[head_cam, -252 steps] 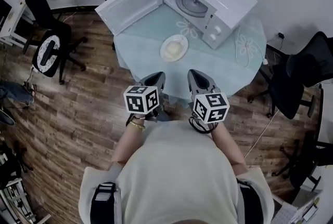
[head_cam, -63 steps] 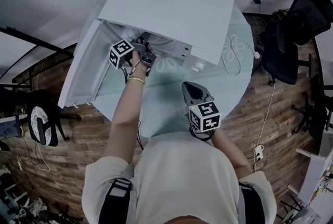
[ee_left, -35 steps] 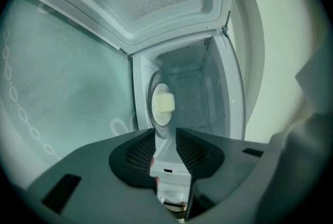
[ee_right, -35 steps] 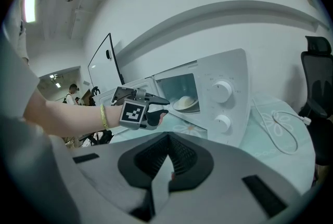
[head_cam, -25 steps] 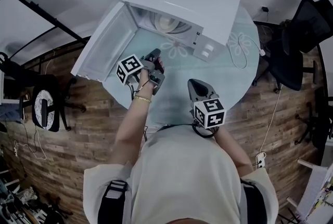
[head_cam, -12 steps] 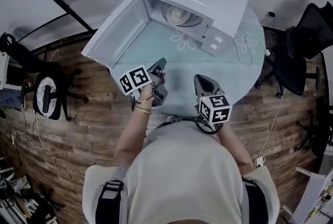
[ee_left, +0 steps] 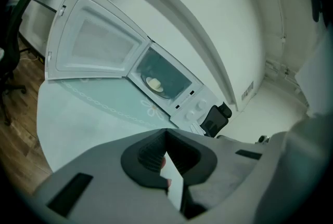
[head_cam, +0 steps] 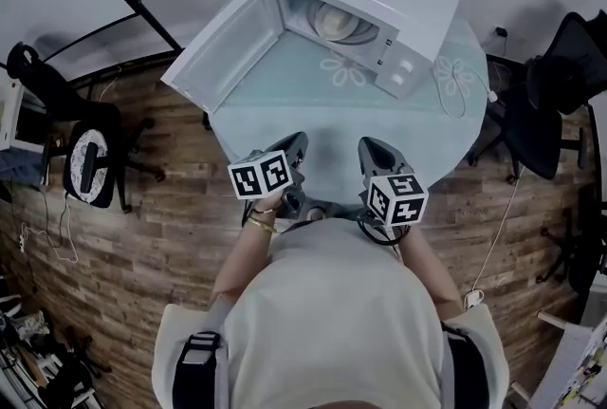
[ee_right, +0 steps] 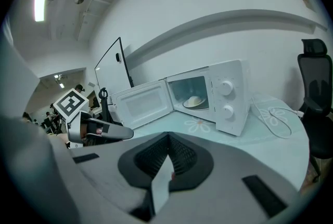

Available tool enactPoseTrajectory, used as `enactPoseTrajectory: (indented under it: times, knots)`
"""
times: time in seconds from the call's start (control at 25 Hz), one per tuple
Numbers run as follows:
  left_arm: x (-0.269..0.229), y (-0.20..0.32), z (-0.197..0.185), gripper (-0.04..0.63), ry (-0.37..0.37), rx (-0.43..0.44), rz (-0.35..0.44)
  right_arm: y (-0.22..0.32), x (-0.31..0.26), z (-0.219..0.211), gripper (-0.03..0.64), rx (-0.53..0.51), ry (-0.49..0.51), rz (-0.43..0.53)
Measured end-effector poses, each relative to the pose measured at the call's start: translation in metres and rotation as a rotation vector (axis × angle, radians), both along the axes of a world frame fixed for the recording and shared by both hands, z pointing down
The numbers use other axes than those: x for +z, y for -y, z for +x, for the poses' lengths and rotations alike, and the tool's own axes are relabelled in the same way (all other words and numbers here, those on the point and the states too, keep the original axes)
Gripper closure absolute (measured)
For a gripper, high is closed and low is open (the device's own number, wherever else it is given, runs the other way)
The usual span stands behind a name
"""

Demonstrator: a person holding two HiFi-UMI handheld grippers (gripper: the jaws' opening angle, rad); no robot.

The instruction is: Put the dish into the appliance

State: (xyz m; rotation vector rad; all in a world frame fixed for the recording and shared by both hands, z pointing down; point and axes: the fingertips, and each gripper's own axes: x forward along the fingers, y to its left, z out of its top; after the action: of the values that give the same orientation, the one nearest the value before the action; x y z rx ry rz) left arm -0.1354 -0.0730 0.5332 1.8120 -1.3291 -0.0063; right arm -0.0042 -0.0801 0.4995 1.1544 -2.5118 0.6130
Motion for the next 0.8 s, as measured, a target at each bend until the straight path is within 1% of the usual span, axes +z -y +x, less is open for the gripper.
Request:
enactPoseTrajectory:
  times: [0.12,0.36,0.64,0.8]
  knots:
    - [0.006,-0.015,0.0,0.586,0.041,0.008,-0.013,-0.006,0.001,0.001,0.612,0.001,0.005,-0.002]
    - [0.011,-0.037,0.003,0.586,0.055,0.028,-0.023,-0.017,0.001,0.001,0.612,0.001,0.02,-0.01]
    - [0.012,-0.042,0.004,0.588,0.034,0.034,-0.023,-0.022,0.001,0.002,0.612,-0.004,0.042,-0.01]
    - [0.008,-0.038,0.005,0.586,0.031,0.041,-0.016,-0.024,0.001,0.003,0.612,0.004,0.035,-0.013]
